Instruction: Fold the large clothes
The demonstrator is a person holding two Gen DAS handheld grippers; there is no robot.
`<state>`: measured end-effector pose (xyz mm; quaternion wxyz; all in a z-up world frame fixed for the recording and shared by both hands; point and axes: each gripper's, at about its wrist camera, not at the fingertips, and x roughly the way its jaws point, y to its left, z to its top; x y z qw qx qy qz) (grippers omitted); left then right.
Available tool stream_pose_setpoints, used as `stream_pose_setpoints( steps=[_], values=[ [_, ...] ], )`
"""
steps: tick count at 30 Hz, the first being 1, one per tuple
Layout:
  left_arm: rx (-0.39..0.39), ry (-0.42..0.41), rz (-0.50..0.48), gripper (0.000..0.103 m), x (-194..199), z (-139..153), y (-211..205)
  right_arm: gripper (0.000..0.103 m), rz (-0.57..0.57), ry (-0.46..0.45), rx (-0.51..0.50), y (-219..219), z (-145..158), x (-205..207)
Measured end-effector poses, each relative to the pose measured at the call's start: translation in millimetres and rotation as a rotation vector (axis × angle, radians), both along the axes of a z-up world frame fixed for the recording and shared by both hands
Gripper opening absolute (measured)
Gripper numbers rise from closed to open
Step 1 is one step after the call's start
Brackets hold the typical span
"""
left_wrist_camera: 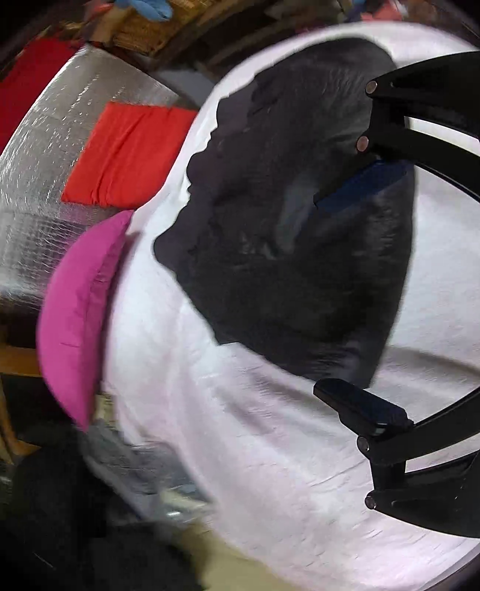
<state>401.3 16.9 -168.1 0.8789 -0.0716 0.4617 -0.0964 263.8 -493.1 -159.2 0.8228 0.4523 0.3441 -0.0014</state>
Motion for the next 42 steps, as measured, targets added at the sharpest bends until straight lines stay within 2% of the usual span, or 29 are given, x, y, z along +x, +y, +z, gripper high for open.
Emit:
stream_pose_setpoints(
  steps=[3, 6, 9, 13, 16, 20, 22, 24, 27, 31, 34, 37, 40, 42],
  values=[
    [-0.121, 0.073, 0.032, 0.092, -7, -8, 18, 0.078, -0.021, 0.022, 0.091, -9, -13, -16],
    [-0.144, 0.094, 0.034, 0.092, -14, -10, 25, 0.078, -0.050, 0.038, 0.116, -16, -19, -25],
    [-0.146, 0.095, 0.072, 0.092, -13, -13, 38, 0.078, -0.068, 0.063, 0.077, -23, -24, -25],
    [-0.307, 0.207, 0.125, 0.092, 1, -33, 62, 0.078, -0.056, 0.087, 0.165, -33, -44, -25],
    [-0.353, 0.251, 0.143, 0.092, 9, -45, 66, 0.078, -0.026, 0.109, 0.204, -30, -55, -18],
    [-0.411, 0.227, 0.202, 0.092, 19, -46, 79, 0.079, -0.009, 0.089, 0.185, -28, -54, -15],
    [-0.468, 0.264, 0.204, 0.092, 28, -52, 84, 0.080, -0.005, 0.067, 0.154, -32, -51, -15],
    [-0.510, 0.304, 0.189, 0.092, 37, -60, 87, 0.080, 0.009, 0.053, 0.154, -39, -54, -12],
    [-0.565, 0.345, 0.111, 0.092, 57, -69, 89, 0.080, 0.030, 0.036, 0.158, -53, -59, -4],
    [-0.581, 0.357, 0.045, 0.093, 77, -77, 90, 0.083, 0.092, 0.008, 0.162, -63, -64, 11],
    [-0.601, 0.412, -0.017, 0.093, 90, -90, 83, 0.085, 0.135, 0.018, 0.160, -66, -71, 28],
    [-0.595, 0.400, -0.072, 0.097, 95, -89, 74, 0.085, 0.175, 0.026, 0.192, -70, -83, 45],
    [-0.628, 0.412, -0.133, 0.097, 100, -90, 64, 0.085, 0.226, 0.038, 0.199, -69, -93, 61],
    [-0.603, 0.409, -0.160, 0.098, 100, -92, 56, 0.086, 0.264, 0.040, 0.208, -65, -100, 68]
  ],
)
